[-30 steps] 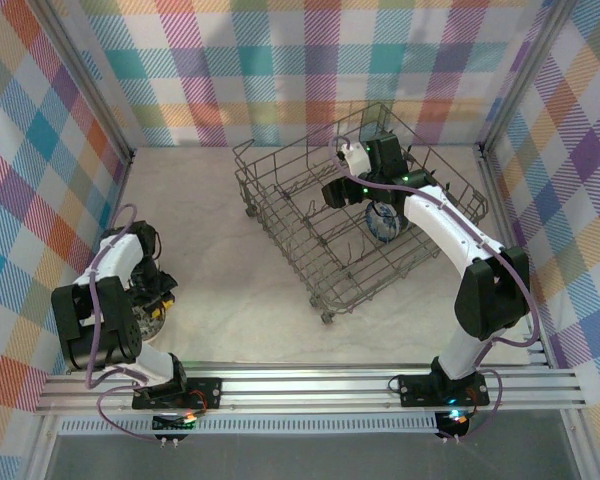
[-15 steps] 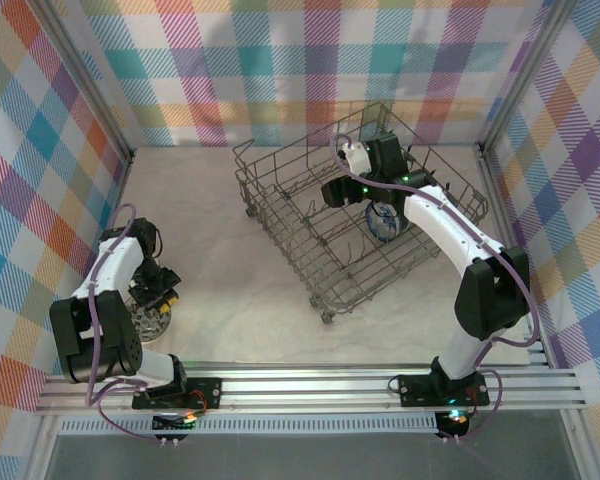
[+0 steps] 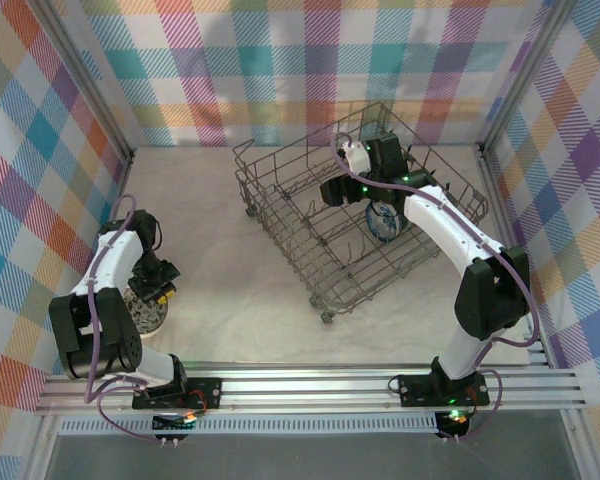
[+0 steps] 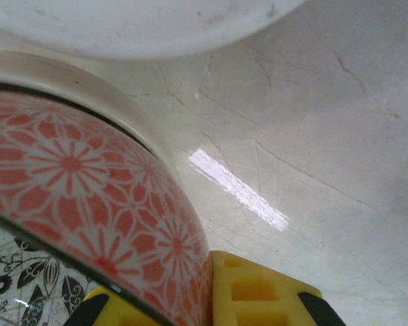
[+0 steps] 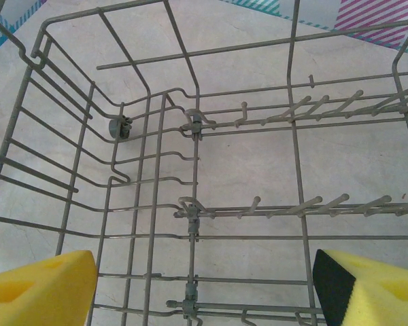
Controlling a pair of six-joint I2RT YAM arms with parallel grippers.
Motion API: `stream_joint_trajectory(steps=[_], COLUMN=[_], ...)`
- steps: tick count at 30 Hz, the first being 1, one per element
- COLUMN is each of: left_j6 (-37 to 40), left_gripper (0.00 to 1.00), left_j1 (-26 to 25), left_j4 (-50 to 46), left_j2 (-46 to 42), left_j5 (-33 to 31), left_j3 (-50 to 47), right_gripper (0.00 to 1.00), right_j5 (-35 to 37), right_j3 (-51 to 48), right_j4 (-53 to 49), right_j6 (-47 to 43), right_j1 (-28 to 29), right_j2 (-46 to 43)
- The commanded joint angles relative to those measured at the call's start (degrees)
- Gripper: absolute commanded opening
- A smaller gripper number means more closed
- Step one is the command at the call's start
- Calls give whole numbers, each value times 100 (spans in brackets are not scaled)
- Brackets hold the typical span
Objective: Load the bowls into the dish rack
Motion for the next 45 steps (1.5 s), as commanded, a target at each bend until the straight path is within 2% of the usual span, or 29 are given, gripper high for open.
stream_joint_trajectory(steps=[1, 10, 16, 24, 29, 33, 37, 42, 45], left_j6=[176, 194, 53, -159, -371, -880, -1571, -2580, -2894], left_gripper=[9, 8, 6, 5, 3, 3, 3, 0, 0], left_j1=[38, 161, 154, 109, -162, -771, -1701, -2789, -3390], left_j4=[-282, -499, -586, -980, -1186, -1114, -628, 955, 1631], left_j2=[52, 181, -37, -459, -644, -643, -484, -197, 350], left_j5=[-230, -378, -370, -290, -306, -329, -525, -694, -961], left_j3=[322, 516, 648, 1471, 2333, 3283, 4078, 4424, 5034], right_gripper=[84, 84, 84, 84, 84, 84, 84, 81, 78], right_j5=[-170, -279, -249, -216, -135, -168, -402, -849, -1015], right_j3=[49, 49, 88, 189, 233, 221, 125, 42, -20], right_j4=[164, 191, 164, 104, 94, 116, 230, 401, 574], right_j6=[95, 129, 107, 95, 59, 115, 255, 447, 583], right_j1=[-22, -17, -20, -19, -20, -19, -19, -2, 84], right_j2=[12, 45, 45, -27, -217, -477, -779, -1020, -1135])
